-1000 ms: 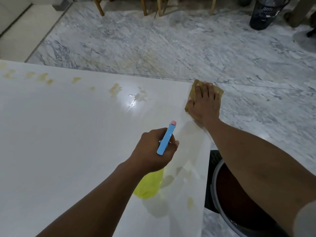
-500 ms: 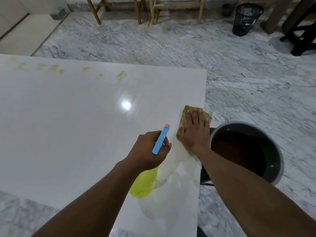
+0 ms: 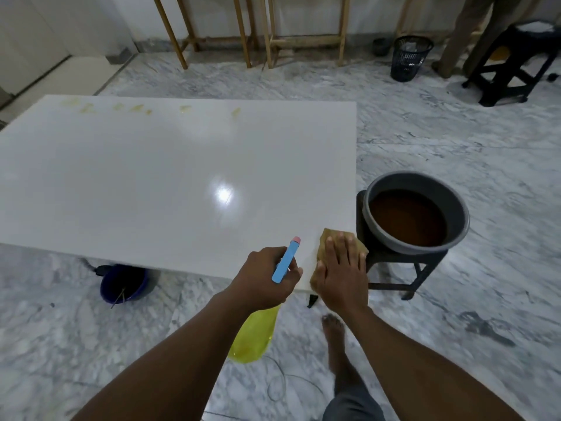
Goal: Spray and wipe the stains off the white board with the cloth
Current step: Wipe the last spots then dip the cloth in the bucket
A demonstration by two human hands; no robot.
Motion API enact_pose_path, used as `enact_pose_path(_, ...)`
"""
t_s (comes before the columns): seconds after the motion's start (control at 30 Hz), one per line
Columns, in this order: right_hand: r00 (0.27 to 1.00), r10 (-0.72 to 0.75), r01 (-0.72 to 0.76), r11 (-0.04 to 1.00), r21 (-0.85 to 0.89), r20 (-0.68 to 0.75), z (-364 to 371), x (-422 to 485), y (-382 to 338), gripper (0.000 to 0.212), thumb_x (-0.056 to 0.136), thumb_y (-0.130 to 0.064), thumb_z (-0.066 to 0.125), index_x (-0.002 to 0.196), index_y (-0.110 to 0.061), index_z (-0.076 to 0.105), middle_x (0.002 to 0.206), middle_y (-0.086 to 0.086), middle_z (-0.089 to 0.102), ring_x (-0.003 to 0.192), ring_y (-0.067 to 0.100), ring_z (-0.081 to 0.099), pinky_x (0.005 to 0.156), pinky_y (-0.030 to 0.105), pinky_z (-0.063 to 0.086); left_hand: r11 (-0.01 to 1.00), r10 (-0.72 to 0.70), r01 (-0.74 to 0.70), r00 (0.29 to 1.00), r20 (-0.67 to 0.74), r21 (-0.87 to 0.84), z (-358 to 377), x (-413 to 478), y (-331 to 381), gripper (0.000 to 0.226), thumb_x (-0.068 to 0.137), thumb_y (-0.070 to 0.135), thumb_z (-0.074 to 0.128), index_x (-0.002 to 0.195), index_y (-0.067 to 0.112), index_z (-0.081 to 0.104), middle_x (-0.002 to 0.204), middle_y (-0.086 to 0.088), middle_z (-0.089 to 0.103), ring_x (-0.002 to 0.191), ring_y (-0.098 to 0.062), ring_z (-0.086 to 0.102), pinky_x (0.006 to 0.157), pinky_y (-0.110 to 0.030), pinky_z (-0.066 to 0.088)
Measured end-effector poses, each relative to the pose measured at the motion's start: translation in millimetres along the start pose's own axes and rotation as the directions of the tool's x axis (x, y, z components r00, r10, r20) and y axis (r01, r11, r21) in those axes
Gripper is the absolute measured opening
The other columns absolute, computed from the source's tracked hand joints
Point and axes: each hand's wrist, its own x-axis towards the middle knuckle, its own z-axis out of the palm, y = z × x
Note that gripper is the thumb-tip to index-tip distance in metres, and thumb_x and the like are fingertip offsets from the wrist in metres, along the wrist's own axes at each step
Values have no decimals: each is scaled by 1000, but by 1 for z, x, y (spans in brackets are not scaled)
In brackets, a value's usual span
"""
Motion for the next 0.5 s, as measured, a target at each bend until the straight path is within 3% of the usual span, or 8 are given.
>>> enact_pose_path(0.13, 999, 0, 4, 996, 94, -50, 16, -62, -5, 58, 100, -28, 27, 156, -12, 29, 165, 12, 20, 155, 30, 8, 121, 58, 18, 1000, 15, -15, 1000, 20, 10, 15, -38, -1, 18, 95, 28, 70, 89, 11, 67, 78, -14, 73, 66, -33, 75, 68, -51, 62)
enact_pose_path(0.27, 995, -89, 97, 976, 195, -49, 13, -93, -2, 56, 90, -2, 36, 144, 0, 48, 154, 16, 43, 147, 36, 32, 106, 56, 46, 999, 35, -35, 998, 46, -6, 21, -58, 7, 18, 96, 24, 69, 91, 7, 67, 78, -16, 73, 64, -32, 75, 67, -48, 62)
enact_pose_path(0.33, 1000, 9, -15, 908, 419, 16, -15, -90, -8, 50, 96, -7, 35, 144, -8, 50, 145, 13, 55, 139, 32, 46, 103, 52, 50, 999, 46, -46, 998, 51, 4, 21, -62, 12, 17, 95, 24, 69, 91, 8, 67, 78, -16, 73, 66, -33, 75, 68, -50, 61)
enact_pose_path(0.37, 991, 97, -133, 793, 595, 92, -40, -88, -13, 45, 100, -15, 34, 140, -14, 54, 129, 10, 64, 122, 27, 59, 98, 50, 54, 999, 48, -49, 997, 53, 9, 20, -63, 15, 16, 95, 24, 69, 91, 9, 67, 79, -16, 73, 67, -34, 74, 69, -51, 61)
enact_pose_path(0.43, 894, 301, -435, 409, 802, 331, -83, -78, -15, 33, 102, -19, 41, 125, -17, 64, 92, 12, 68, 82, 20, 66, 78, 45, 62, 999, 49, -50, 997, 57, 10, 16, -64, 22, 15, 95, 24, 68, 91, 9, 67, 79, -15, 73, 69, -34, 74, 69, -52, 60)
enact_pose_path(0.47, 806, 335, -557, 151, 816, 488, -103, -72, -15, 30, 99, -19, 47, 121, -14, 67, 91, 18, 69, 80, 22, 67, 78, 44, 62, 998, 55, -56, 997, 55, 10, 13, -64, 26, 15, 95, 24, 68, 91, 9, 67, 79, -15, 73, 69, -33, 74, 70, -51, 60)
enact_pose_path(0.5, 737, 264, -609, -139, 781, 622, -116, -68, -9, 35, 94, -24, 53, 122, -10, 67, 102, 23, 71, 89, 28, 69, 86, 48, 60, 998, 62, -62, 997, 52, 14, 9, -63, 31, 15, 95, 23, 69, 90, 9, 67, 79, -15, 73, 69, -33, 75, 70, -51, 61)
